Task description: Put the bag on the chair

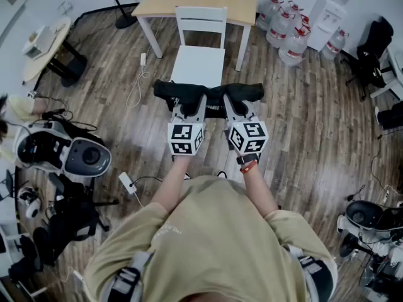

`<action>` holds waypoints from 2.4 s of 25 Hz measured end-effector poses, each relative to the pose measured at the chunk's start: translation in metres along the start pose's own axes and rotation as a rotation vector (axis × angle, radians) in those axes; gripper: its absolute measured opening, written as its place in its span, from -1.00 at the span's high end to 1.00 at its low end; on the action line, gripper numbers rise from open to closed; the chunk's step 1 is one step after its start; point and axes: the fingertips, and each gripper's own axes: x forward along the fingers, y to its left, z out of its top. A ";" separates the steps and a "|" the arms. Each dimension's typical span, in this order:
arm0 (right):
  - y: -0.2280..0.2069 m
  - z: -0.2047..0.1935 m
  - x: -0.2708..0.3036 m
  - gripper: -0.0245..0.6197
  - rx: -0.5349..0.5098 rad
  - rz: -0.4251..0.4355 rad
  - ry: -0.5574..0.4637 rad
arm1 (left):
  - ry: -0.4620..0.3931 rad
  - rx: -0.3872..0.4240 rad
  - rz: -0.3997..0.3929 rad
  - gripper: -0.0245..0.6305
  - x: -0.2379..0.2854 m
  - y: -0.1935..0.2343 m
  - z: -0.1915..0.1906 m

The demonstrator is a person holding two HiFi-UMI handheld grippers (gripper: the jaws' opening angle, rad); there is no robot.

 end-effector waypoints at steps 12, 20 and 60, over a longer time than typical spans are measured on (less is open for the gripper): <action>-0.039 -0.015 -0.033 0.73 0.048 0.057 0.020 | 0.032 -0.022 0.040 0.57 0.005 -0.050 -0.020; -0.058 -0.040 -0.008 0.73 0.130 0.079 0.084 | 0.071 -0.049 0.063 0.57 0.027 -0.038 -0.043; -0.205 -0.074 0.580 0.72 0.308 -0.079 0.332 | 0.277 -0.256 -0.017 0.57 0.479 0.378 -0.082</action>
